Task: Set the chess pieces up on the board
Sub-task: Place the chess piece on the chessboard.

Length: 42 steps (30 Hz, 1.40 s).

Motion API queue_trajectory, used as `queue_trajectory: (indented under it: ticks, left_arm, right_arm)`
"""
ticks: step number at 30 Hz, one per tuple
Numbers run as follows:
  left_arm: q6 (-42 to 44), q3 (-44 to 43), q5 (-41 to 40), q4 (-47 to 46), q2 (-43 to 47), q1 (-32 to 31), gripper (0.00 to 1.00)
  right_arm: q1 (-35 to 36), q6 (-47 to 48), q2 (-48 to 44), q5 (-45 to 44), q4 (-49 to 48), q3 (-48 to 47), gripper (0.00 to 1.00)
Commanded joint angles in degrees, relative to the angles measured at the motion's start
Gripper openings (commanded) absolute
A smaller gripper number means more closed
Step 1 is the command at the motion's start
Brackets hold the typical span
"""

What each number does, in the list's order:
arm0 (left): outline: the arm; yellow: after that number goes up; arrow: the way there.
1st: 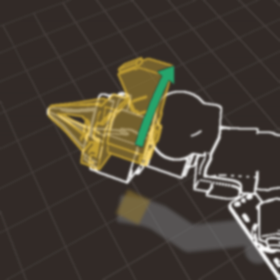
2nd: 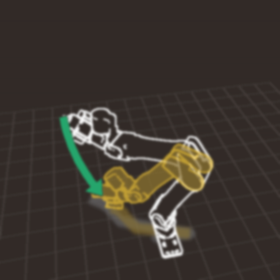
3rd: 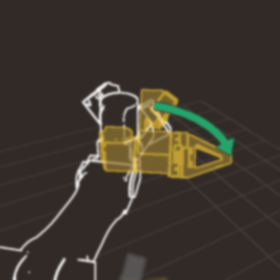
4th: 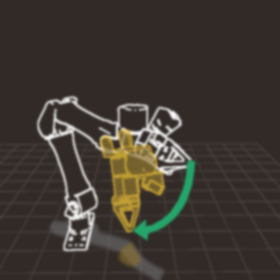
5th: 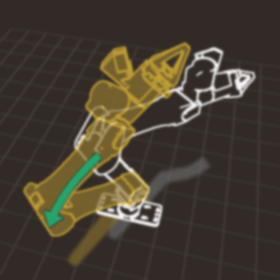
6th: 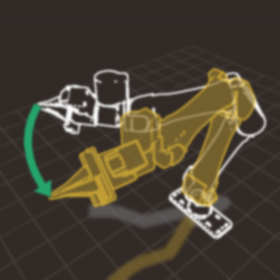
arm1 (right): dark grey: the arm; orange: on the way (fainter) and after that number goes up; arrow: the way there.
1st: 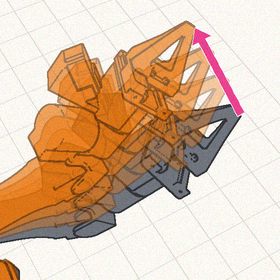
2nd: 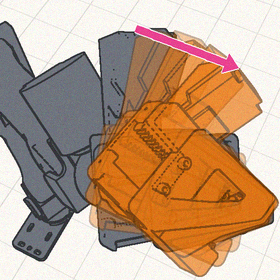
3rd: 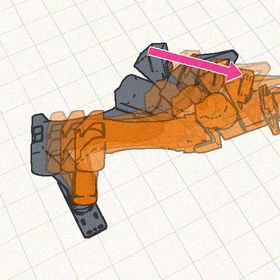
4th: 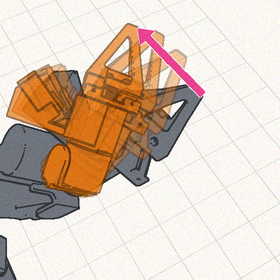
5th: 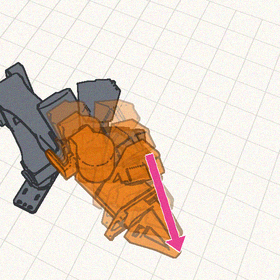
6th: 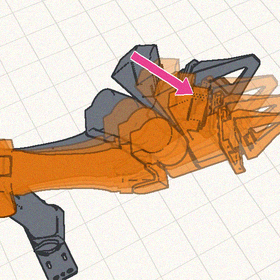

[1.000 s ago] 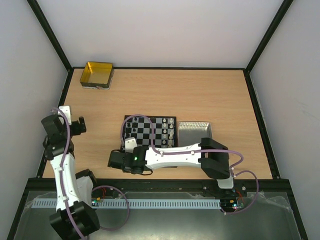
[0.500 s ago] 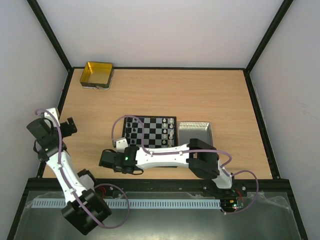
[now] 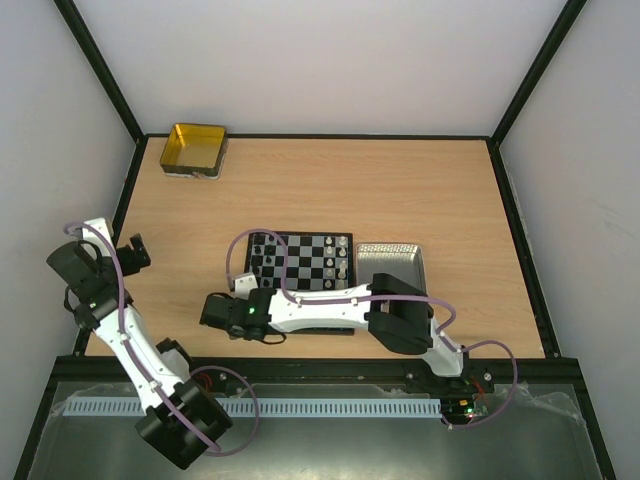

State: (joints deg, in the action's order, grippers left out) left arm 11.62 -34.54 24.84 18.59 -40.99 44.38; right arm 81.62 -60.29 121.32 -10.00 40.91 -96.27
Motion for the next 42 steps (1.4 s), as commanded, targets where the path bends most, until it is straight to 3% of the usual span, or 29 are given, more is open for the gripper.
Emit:
queue_trajectory:
  ticks: [1, 26, 42]
  left_arm:
    - [0.73, -0.53, 1.18, 0.34, 1.03, 0.68, 0.99]
    - [0.82, 0.27, 1.18, -0.09, 2.73, 1.02, 0.99]
    - [1.13, 0.6, 1.55, -0.07, 2.85, 0.98, 0.99]
  right_arm:
    - [-0.82, 0.0, 0.17, 0.05, -1.04, 0.54, 0.08]
    - [-2.34, -0.31, -0.84, 2.61, -5.96, 5.35, 0.1]
    - [-2.44, -0.61, -1.15, 2.79, -5.86, 5.38, 0.18]
